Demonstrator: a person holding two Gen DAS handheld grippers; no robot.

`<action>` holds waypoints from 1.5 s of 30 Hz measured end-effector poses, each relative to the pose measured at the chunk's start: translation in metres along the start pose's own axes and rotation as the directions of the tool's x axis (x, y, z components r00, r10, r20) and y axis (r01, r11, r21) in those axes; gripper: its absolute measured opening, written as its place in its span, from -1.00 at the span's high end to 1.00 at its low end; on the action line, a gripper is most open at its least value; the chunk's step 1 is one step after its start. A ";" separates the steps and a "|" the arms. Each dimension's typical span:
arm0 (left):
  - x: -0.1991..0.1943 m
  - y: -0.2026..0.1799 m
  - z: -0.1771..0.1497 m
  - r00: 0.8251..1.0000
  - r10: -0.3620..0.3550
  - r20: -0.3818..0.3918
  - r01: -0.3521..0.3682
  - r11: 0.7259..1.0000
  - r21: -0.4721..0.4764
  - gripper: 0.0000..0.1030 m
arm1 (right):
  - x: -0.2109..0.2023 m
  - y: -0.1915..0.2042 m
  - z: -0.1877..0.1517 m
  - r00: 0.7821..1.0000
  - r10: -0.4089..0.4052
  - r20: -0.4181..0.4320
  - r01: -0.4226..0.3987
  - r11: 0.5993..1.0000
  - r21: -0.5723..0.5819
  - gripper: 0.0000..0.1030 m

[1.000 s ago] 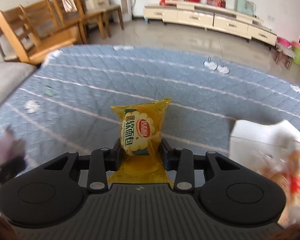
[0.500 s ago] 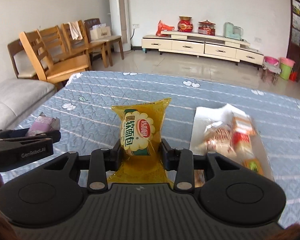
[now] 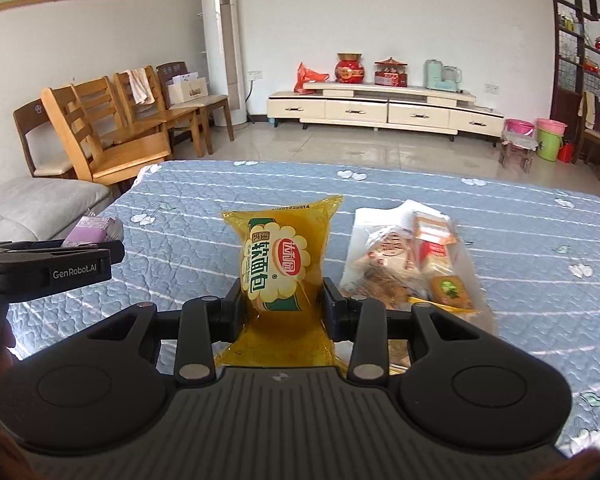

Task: Organize snacks
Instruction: 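Carry the purple packet and yellow bag over the white box lid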

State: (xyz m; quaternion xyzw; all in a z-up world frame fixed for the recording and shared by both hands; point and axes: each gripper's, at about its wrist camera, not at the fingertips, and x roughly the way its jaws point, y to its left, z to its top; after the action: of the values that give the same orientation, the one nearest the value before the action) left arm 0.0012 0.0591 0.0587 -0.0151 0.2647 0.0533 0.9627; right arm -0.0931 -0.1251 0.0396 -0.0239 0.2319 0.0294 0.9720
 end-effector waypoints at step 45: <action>-0.019 -0.097 0.005 0.975 -0.221 0.010 0.218 0.967 0.131 -0.04 | -0.010 -0.015 -0.011 0.983 -0.174 0.064 0.163 0.975 0.148 0.10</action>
State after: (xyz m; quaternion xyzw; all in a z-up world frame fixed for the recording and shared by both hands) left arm -0.0013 -0.0389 0.0727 0.0185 0.2527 -0.0708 0.9648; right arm -0.1057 -0.1409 0.0349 0.0270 0.1931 -0.0689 0.9784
